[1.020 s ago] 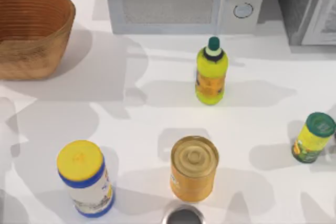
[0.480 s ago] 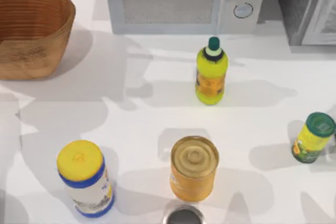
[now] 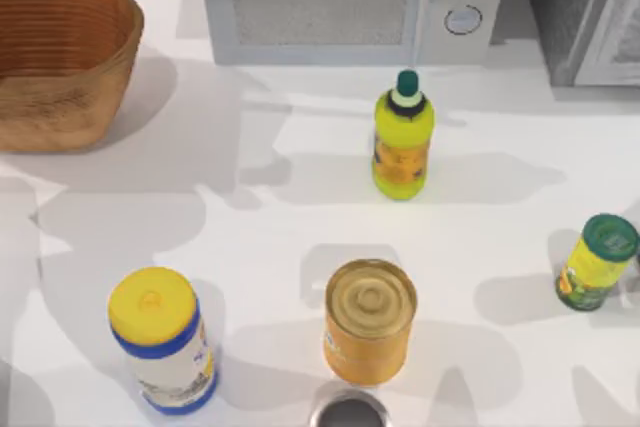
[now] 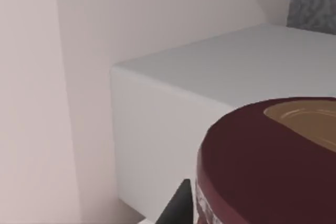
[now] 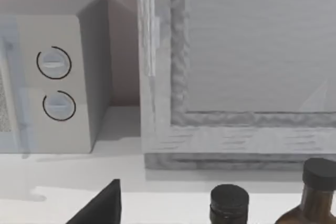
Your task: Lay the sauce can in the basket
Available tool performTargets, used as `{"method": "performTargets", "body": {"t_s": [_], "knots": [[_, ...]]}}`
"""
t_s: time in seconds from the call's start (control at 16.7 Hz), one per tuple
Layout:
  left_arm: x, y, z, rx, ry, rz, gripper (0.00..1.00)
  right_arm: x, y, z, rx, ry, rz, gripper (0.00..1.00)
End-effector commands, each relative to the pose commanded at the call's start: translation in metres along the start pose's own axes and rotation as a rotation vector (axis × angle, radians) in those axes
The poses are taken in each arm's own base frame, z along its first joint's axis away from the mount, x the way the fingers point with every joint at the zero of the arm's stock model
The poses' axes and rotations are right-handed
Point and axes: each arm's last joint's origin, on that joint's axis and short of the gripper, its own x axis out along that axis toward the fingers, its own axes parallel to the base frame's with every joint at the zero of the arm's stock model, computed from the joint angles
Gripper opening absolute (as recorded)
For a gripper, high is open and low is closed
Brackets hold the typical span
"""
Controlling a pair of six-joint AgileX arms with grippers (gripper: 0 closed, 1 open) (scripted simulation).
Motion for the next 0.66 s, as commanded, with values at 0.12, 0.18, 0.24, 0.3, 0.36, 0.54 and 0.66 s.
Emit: {"method": "performTargets", "body": {"t_s": [0.12,0.18,0.24,0.3,0.36,0.54,0.66], "knots": [[0.0000,0.0000,0.0000,0.000,0.000,0.000,0.75,0.0000,0.0000,0.0000,0.000,0.000,0.000,1.00],[0.0000,0.0000,0.0000,0.000,0.000,0.000,0.83,0.0000,0.0000,0.0000,0.000,0.000,0.000,1.00],[0.0000,0.0000,0.0000,0.000,0.000,0.000,0.90,0.0000,0.0000,0.0000,0.000,0.000,0.000,1.00],[0.0000,0.0000,0.0000,0.000,0.000,0.000,0.98,0.0000,0.0000,0.0000,0.000,0.000,0.000,1.00],[0.0000,0.0000,0.0000,0.000,0.000,0.000,1.00,0.0000,0.0000,0.0000,0.000,0.000,0.000,1.00],[0.0000,0.0000,0.0000,0.000,0.000,0.000,1.00,0.0000,0.0000,0.0000,0.000,0.000,0.000,1.00],[0.0000,0.0000,0.0000,0.000,0.000,0.000,1.00,0.0000,0.0000,0.0000,0.000,0.000,0.000,1.00]]}}
